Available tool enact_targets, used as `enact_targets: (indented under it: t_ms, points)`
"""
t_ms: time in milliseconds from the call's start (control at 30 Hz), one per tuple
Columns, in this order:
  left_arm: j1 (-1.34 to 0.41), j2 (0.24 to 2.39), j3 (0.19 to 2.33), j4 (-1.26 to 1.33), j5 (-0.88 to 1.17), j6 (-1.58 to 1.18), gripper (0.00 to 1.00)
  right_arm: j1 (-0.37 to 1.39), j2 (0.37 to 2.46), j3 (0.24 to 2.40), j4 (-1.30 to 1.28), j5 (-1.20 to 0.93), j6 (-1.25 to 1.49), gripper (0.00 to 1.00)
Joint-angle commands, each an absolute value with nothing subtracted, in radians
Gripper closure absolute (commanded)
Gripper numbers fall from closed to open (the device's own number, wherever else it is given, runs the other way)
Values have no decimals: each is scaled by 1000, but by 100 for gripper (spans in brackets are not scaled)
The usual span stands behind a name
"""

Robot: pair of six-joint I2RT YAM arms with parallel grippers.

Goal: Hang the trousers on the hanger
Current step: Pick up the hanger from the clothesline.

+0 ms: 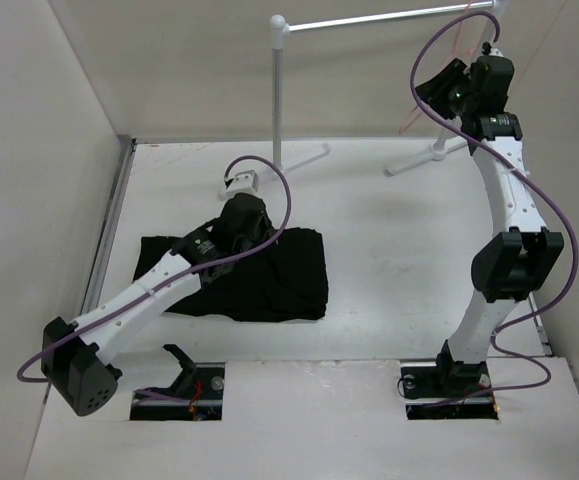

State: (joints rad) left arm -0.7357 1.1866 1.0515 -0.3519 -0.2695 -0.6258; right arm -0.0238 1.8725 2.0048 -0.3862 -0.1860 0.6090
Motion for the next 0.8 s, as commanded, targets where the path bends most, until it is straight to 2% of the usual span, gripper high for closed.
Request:
enact_targets:
  t_ms: [0, 100, 233, 500, 567, 767]
  points:
    - [-729, 1160, 1009, -316, -247, -627, 88, -18, 1867, 2072, -276, -255, 618, 56]
    - [-728, 1163, 997, -313, -247, -635, 87, -18, 1884, 2088, -252, -282, 647, 76]
    - [-713, 1167, 1006, -322, -233, -627, 81, -22, 1870, 2089, -210, -343, 661, 90]
    - [-618, 1154, 1006, -311, -198, -638, 62, -19, 1781, 2048, -160, -394, 644, 94]
    - [-605, 1149, 1011, -304, -196, -641, 55, -12, 1740, 1982, -131, -411, 637, 94]
    - [-600, 1164, 1086, -272, -158, -638, 43, 28, 1625, 1738, -41, -422, 655, 94]
